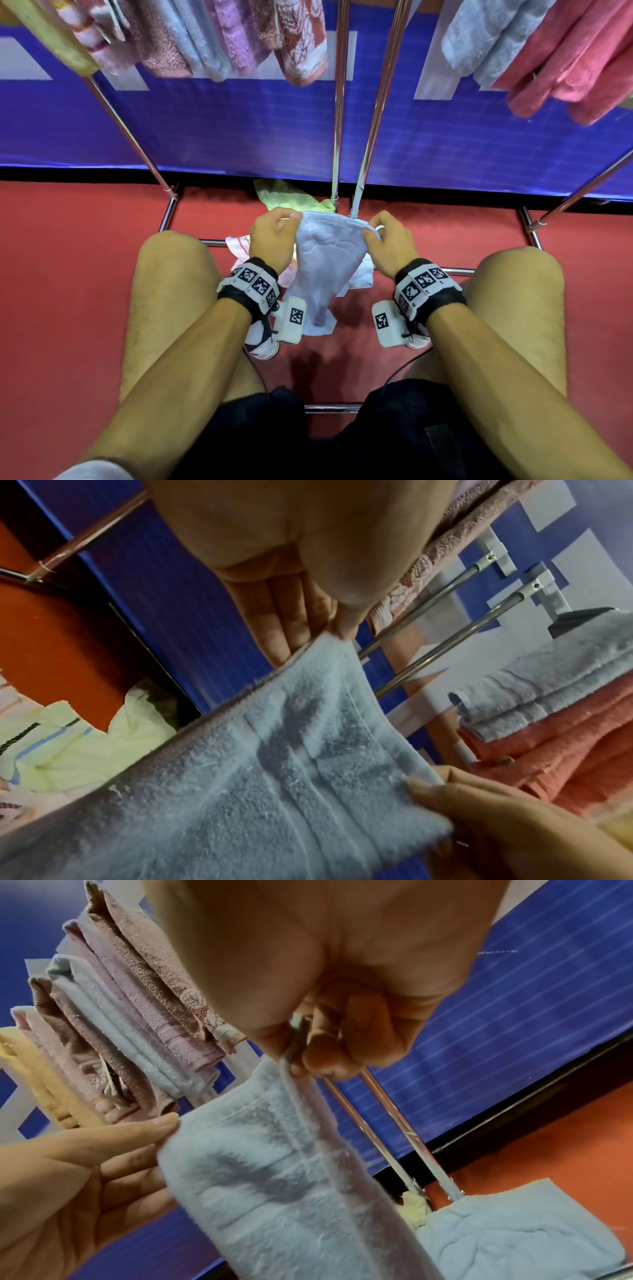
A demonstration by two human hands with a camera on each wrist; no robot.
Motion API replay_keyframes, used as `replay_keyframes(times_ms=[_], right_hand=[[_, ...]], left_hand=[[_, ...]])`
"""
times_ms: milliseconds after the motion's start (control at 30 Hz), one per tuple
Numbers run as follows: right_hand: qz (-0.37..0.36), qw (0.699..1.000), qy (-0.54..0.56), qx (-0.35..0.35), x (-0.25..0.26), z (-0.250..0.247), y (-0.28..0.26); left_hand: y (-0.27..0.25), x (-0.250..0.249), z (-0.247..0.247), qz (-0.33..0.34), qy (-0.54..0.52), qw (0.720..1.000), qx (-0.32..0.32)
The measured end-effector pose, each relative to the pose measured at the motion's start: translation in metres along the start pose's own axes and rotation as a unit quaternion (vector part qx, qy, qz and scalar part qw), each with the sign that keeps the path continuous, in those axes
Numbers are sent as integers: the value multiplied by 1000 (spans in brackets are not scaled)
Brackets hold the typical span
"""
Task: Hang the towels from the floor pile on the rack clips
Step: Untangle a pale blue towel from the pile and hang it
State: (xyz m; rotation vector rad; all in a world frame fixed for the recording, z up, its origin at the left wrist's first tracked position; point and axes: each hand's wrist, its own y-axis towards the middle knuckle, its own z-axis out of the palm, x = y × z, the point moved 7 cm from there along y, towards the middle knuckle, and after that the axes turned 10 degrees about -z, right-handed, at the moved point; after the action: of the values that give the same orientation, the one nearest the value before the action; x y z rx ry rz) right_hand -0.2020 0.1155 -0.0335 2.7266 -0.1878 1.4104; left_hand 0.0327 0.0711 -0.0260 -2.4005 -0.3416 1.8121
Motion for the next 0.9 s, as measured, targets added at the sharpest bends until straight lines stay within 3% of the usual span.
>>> replay_keyframes(times_ms=[167,300,467,767,900], right_hand=[[61,986,154,3,8,7,-1],[28,979,189,72,32,18,-11],[1,968,228,99,46,26,-15],[3,964,257,74,38,26,-14],[-4,970,239,51,32,26,-11]], left_hand=[[-12,-10,15,21,27,999,14],[-20,-6,37,9,23,997,77],[-23,-2,52,-2,18,992,125],[-29,-12,55,3,-39,981,188],[-25,-7,51,3,-28,984,176]])
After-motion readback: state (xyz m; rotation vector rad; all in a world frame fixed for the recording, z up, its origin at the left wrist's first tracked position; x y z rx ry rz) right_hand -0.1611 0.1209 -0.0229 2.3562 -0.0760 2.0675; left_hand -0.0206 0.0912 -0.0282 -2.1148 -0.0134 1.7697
